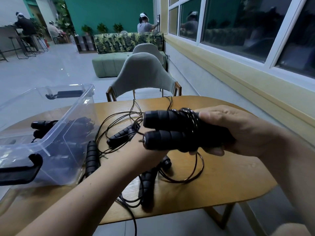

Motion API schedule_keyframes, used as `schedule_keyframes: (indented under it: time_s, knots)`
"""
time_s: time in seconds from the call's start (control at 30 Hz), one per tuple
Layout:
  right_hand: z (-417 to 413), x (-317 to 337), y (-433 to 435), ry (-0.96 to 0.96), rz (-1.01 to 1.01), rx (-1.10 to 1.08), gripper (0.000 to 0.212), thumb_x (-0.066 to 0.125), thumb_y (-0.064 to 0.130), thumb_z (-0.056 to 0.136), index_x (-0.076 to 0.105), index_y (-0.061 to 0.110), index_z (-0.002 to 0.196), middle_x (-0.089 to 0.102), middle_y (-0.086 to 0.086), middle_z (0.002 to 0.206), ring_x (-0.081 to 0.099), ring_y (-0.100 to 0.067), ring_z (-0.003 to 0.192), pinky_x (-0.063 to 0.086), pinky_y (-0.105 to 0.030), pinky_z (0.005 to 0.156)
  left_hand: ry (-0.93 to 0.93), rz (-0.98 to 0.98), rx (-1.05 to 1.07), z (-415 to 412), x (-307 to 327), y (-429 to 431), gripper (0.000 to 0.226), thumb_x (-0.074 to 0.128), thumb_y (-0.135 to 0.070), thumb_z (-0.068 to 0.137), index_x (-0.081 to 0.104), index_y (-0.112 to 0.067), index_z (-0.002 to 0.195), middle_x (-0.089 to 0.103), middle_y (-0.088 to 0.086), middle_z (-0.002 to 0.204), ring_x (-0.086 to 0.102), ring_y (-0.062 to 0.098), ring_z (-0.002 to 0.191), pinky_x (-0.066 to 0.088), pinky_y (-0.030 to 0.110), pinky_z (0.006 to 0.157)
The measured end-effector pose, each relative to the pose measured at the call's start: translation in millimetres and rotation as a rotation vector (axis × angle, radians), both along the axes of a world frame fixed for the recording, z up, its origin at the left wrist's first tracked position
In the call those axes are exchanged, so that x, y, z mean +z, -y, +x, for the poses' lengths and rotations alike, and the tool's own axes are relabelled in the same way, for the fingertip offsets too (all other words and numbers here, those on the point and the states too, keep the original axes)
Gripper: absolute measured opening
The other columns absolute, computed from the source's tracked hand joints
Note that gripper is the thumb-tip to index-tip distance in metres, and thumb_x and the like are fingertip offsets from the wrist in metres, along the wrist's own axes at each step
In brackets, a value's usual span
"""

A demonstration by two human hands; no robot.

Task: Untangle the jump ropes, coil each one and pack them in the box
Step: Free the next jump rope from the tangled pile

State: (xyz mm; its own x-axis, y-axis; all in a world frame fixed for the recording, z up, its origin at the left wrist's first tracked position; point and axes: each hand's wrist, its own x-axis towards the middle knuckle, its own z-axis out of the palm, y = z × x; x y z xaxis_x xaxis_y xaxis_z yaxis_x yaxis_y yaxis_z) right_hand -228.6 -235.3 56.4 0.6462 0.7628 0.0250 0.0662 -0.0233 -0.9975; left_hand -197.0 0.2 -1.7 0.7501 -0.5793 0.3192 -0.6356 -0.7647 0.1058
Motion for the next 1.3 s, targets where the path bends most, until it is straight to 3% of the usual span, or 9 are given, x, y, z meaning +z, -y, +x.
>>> schedule_keyframes:
  time_s: [0.1, 0.2, 0.27, 0.33, 0.43, 0.5, 0.73, 1.1, 1.3]
  knots:
    - [2.5, -1.1, -2.4, -0.001, 0.096, -0.061, 0.054, 0.055, 0.042, 0.105, 0.060, -0.006, 0.128, 0.065, -0.039, 0.109, 0.054, -0.032, 0.066, 0.048, -0.025, 0.057, 0.077, -0.279, -0.002, -11.6, 8.3, 6.2, 0.023, 0.048, -0.009, 0.098, 0.050, -0.025, 0.081, 0.042, -0.018, 0.071, 0.039, 0.000, 0.065, 0.026, 0.002, 0.055]
    - [2.0, -2.6, -6.9, 0.012, 0.157, -0.194, 0.054, 0.058, 0.030, 0.100, 0.048, -0.011, 0.133, 0.064, -0.037, 0.113, 0.052, -0.043, 0.082, 0.047, -0.029, 0.064, 0.053, -0.340, -0.152, -3.2, 2.4, 2.8, 0.011, 0.054, -0.026, 0.102, 0.057, -0.032, 0.094, 0.047, -0.021, 0.087, 0.039, -0.003, 0.084, 0.040, 0.013, 0.084]
    - [1.0, -5.0, -10.5, 0.020, 0.197, -0.302, 0.048, 0.066, 0.023, 0.094, 0.048, -0.005, 0.129, 0.068, -0.026, 0.106, 0.057, -0.030, 0.079, 0.050, -0.029, 0.068, 0.046, -0.276, -0.123, 0.1, -2.4, 1.7, 0.032, 0.043, -0.046, 0.107, 0.063, -0.028, 0.089, 0.056, -0.022, 0.088, 0.043, -0.001, 0.096, 0.033, 0.031, 0.095]
    - [-0.8, -5.9, -14.7, 0.065, 0.187, -0.372, 0.042, 0.067, 0.019, 0.095, 0.049, 0.003, 0.130, 0.069, -0.022, 0.106, 0.059, -0.025, 0.078, 0.050, -0.029, 0.069, 0.005, -0.261, -0.074, 2.1, -3.4, -0.5, 0.044, 0.038, -0.053, 0.107, 0.066, -0.025, 0.088, 0.055, -0.021, 0.086, 0.038, -0.007, 0.096, 0.028, 0.027, 0.097]
    - [-1.0, -5.4, -20.4, 0.172, 0.116, -0.525, 0.042, 0.071, 0.018, 0.099, 0.049, 0.005, 0.133, 0.066, -0.035, 0.112, 0.060, -0.025, 0.080, 0.048, -0.029, 0.068, -0.065, -0.263, -0.025, 4.8, 0.4, -4.2, 0.036, 0.043, -0.049, 0.108, 0.064, -0.026, 0.090, 0.057, -0.020, 0.088, 0.037, -0.016, 0.105, 0.028, 0.022, 0.100]
    - [-0.2, -5.7, -22.2, 0.262, 0.052, -0.617, 0.038, 0.067, 0.024, 0.099, 0.050, 0.010, 0.130, 0.065, -0.039, 0.112, 0.061, -0.026, 0.080, 0.047, -0.035, 0.071, -0.064, -0.196, -0.010, 5.6, 0.3, -2.4, 0.039, 0.034, -0.055, 0.108, 0.058, -0.028, 0.092, 0.063, -0.017, 0.093, 0.044, -0.005, 0.110, 0.031, 0.034, 0.104]
    - [4.1, -11.8, -18.5, 0.595, -0.265, -0.872, 0.029, 0.065, 0.039, 0.104, 0.051, 0.022, 0.123, 0.071, -0.005, 0.078, 0.061, -0.005, 0.062, 0.043, -0.015, 0.061, -0.035, -0.071, -0.006, 7.5, -6.2, 1.0, 0.048, 0.016, -0.055, 0.107, 0.053, -0.026, 0.096, 0.061, -0.012, 0.092, 0.048, 0.012, 0.108, 0.030, 0.040, 0.105]
    - [15.1, -16.1, -8.7, 0.848, -0.540, -1.082, 0.024, 0.071, 0.033, 0.102, 0.053, 0.026, 0.117, 0.060, 0.013, 0.084, 0.060, 0.002, 0.075, 0.041, -0.007, 0.056, 0.057, -0.011, 0.000, 7.4, -3.3, -7.5, 0.040, 0.016, -0.054, 0.106, 0.042, -0.028, 0.088, 0.054, -0.015, 0.088, 0.049, 0.016, 0.107, 0.033, 0.043, 0.104]
    - [17.2, -10.2, -6.5, 0.770, -0.796, -1.094, 0.021, 0.070, 0.036, 0.092, 0.057, 0.022, 0.100, 0.063, -0.004, 0.079, 0.060, -0.025, 0.071, 0.051, -0.038, 0.061, 0.226, 0.049, 0.035, 10.9, 1.3, -19.9, 0.029, 0.036, -0.053, 0.106, 0.049, -0.032, 0.091, 0.058, -0.017, 0.090, 0.052, 0.018, 0.108, 0.037, 0.049, 0.102]
